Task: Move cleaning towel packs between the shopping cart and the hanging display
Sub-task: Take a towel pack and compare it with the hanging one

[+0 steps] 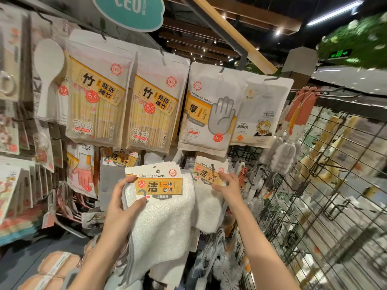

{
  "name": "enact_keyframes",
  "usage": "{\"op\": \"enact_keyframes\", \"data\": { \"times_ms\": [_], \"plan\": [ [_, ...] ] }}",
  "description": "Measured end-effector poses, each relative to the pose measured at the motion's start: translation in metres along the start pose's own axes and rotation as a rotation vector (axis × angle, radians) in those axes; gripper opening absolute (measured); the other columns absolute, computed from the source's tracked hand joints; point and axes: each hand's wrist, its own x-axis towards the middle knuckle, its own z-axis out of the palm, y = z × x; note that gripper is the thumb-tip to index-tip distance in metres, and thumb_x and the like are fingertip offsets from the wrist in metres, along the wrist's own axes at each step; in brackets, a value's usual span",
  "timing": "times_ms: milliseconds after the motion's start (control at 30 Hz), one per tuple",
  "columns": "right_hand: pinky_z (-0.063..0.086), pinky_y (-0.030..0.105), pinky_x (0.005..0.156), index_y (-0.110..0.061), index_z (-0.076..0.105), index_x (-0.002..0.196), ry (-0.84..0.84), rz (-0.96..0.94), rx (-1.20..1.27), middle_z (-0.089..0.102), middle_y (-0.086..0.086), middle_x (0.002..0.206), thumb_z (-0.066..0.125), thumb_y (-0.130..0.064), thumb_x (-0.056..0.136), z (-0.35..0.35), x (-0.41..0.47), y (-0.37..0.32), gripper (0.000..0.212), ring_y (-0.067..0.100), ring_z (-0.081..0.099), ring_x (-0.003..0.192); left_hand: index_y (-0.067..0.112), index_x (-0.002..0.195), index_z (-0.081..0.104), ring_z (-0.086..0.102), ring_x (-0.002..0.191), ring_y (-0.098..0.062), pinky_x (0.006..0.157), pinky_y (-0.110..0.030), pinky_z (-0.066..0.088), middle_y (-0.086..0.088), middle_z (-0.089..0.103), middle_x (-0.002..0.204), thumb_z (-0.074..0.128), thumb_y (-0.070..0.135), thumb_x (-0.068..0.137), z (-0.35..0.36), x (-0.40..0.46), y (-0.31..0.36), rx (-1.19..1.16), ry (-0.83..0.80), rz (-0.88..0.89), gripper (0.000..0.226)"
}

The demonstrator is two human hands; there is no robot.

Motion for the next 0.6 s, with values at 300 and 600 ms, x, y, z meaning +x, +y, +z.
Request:
{"op": "enact_keyframes", "data": {
  "times_ms": [300,600],
  "plan": [
    [0.021,0.034,0.110,-0.022,0.056,0.128,0.020,-0.074,-0.001,0.010,-0.002,0.156,0.066,-0.017,0.086,0.003,-0.046,-0.003,0.044,0.018,0.014,0.143,0.046,0.112,0.054,0.051,0.118,-0.012,0.099,-0.046,0.043,0.021,0.053,0.125,0.069,0.000,0.079,-0.003,-0.011,0.004,0.014,-0.034,0.021,0.059],
    [0.029,0.008,0.097,-0.036,0.057,0.109,-0.133,-0.237,0.163,0.051,-0.014,0.124,0.044,-0.024,0.098,0.034,-0.095,-0.035,0.021,-0.001,0.042,0.121,0.046,0.113,0.054,0.041,0.117,0.011,0.099,-0.037,0.038,0.034,0.048,0.121,0.072,0.004,0.078,-0.003,-0.024,0.001,0.036,-0.028,0.016,0.058]
  ]
}}
